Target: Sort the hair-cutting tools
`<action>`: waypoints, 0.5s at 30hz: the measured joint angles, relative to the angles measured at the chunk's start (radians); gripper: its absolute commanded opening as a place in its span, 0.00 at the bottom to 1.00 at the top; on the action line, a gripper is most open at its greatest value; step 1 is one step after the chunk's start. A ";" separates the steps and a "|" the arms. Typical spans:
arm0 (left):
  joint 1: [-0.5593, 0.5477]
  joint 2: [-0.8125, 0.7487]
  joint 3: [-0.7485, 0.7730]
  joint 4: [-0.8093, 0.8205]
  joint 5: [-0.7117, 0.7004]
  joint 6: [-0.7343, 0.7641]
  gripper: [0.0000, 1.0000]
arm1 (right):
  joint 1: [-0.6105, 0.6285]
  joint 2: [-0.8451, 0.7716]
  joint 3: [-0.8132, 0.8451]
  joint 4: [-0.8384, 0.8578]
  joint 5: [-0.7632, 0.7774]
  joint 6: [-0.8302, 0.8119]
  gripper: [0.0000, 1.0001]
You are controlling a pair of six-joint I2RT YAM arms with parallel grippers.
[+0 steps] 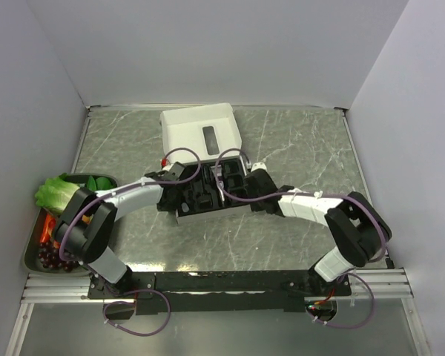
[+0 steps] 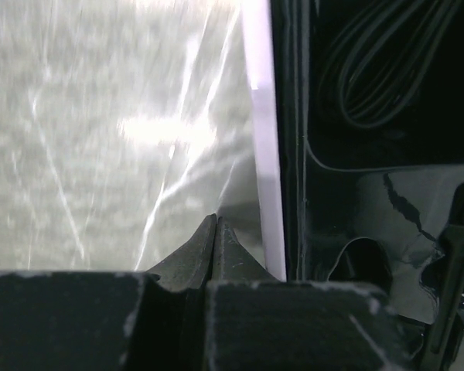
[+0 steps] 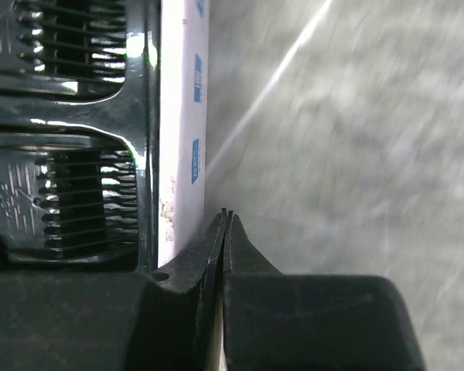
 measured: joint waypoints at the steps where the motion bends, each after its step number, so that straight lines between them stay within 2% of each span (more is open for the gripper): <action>1: -0.004 -0.011 -0.010 -0.007 -0.001 -0.006 0.01 | 0.016 -0.013 -0.008 -0.014 0.012 0.004 0.00; 5: -0.025 -0.080 -0.057 -0.041 -0.008 -0.039 0.04 | 0.078 -0.061 -0.047 -0.049 0.035 0.043 0.00; 8: -0.041 -0.134 -0.071 -0.056 -0.012 -0.063 0.09 | 0.101 -0.082 -0.054 -0.080 0.042 0.072 0.00; 10: -0.048 -0.169 -0.071 -0.063 -0.013 -0.080 0.17 | 0.108 -0.093 -0.054 -0.098 0.048 0.081 0.01; 15: -0.058 -0.274 -0.067 -0.080 -0.015 -0.112 0.23 | 0.139 -0.200 -0.054 -0.168 0.082 0.105 0.22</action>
